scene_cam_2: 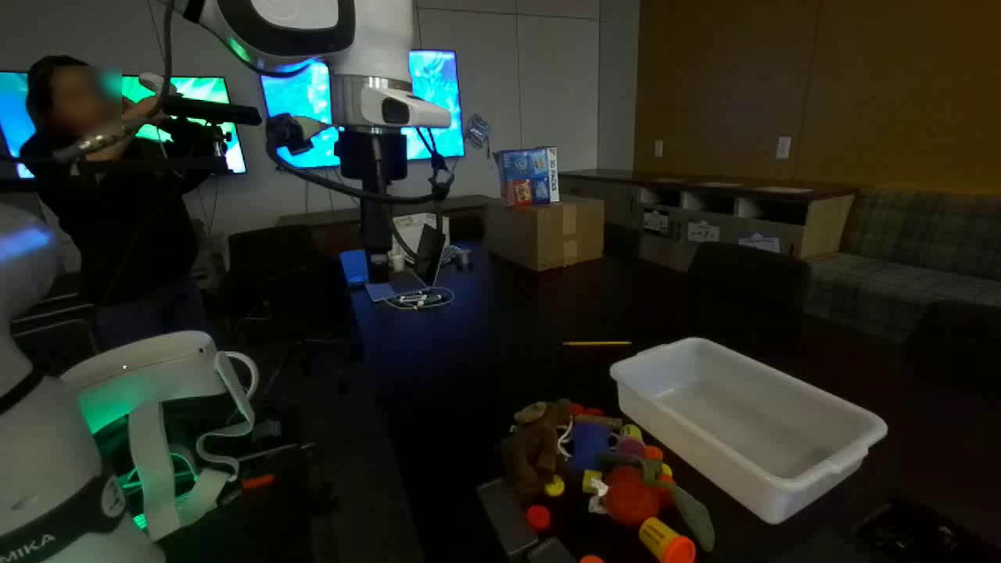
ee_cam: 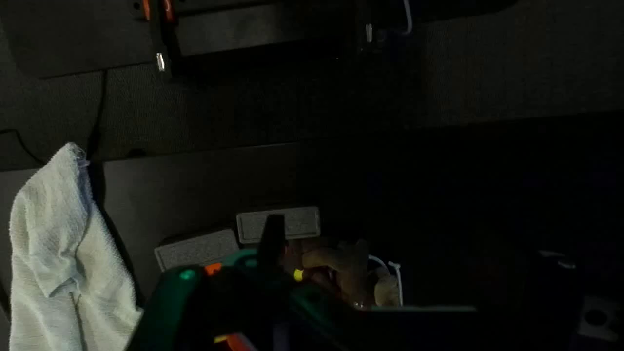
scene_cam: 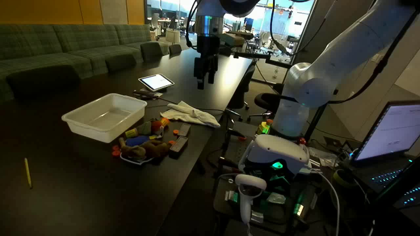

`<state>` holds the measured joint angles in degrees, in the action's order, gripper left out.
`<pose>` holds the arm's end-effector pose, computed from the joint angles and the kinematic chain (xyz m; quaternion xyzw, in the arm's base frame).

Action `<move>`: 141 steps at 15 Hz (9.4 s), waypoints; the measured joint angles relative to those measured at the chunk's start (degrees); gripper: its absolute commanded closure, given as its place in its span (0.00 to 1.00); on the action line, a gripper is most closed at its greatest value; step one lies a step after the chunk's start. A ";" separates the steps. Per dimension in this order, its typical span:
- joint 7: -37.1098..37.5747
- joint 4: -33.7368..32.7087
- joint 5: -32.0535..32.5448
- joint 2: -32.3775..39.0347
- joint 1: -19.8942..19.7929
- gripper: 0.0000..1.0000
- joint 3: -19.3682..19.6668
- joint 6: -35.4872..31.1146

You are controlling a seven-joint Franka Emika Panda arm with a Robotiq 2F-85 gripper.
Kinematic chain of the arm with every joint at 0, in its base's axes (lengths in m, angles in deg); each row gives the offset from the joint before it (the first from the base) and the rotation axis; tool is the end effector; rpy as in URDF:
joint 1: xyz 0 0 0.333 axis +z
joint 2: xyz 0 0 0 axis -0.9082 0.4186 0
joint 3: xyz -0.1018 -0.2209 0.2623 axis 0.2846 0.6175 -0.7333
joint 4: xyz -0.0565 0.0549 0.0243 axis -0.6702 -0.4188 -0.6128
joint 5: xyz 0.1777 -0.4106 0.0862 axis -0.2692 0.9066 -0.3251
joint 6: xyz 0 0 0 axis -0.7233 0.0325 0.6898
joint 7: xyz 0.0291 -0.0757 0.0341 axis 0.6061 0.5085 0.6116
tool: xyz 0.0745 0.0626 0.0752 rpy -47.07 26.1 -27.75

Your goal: Pick up the cloth and sweep away the items on the table, then put the cloth in the bowl

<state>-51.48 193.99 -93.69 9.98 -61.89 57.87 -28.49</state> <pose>0.3829 0.0733 0.4150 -0.9977 0.0500 0.0430 0.0132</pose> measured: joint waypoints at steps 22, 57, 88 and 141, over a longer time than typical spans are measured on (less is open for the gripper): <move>-21.50 -5.28 6.68 32.83 -10.09 0.00 14.78 -29.38; -34.19 -48.23 3.06 86.12 -29.80 0.71 11.10 -35.77; -19.82 -2.58 36.34 37.00 -21.84 0.99 25.68 -49.33; 33.95 -25.73 -9.61 74.56 9.02 0.98 7.94 -32.80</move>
<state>-17.53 168.26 -103.30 84.54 -52.87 65.82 -61.29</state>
